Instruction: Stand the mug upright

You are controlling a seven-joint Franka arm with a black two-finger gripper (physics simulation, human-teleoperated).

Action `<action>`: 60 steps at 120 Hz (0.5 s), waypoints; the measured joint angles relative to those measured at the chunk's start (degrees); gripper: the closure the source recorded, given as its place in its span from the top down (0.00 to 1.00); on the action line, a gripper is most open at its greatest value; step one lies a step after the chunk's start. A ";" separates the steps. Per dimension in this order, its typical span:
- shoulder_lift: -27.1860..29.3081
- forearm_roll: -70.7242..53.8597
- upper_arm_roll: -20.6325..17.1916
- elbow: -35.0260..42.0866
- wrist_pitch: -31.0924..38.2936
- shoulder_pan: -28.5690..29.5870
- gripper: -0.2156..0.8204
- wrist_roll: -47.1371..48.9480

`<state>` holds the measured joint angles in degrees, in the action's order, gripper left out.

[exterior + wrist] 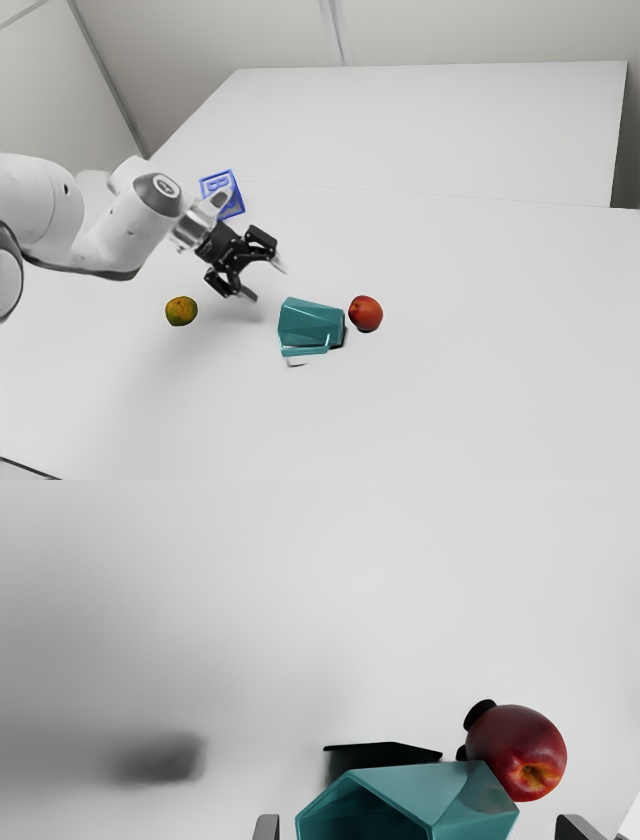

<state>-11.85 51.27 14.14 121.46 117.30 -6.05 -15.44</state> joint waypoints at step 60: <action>-1.03 8.81 0.70 3.73 -6.22 0.40 0.79 -12.85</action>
<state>-12.89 60.08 14.84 125.20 111.08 -5.65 -28.28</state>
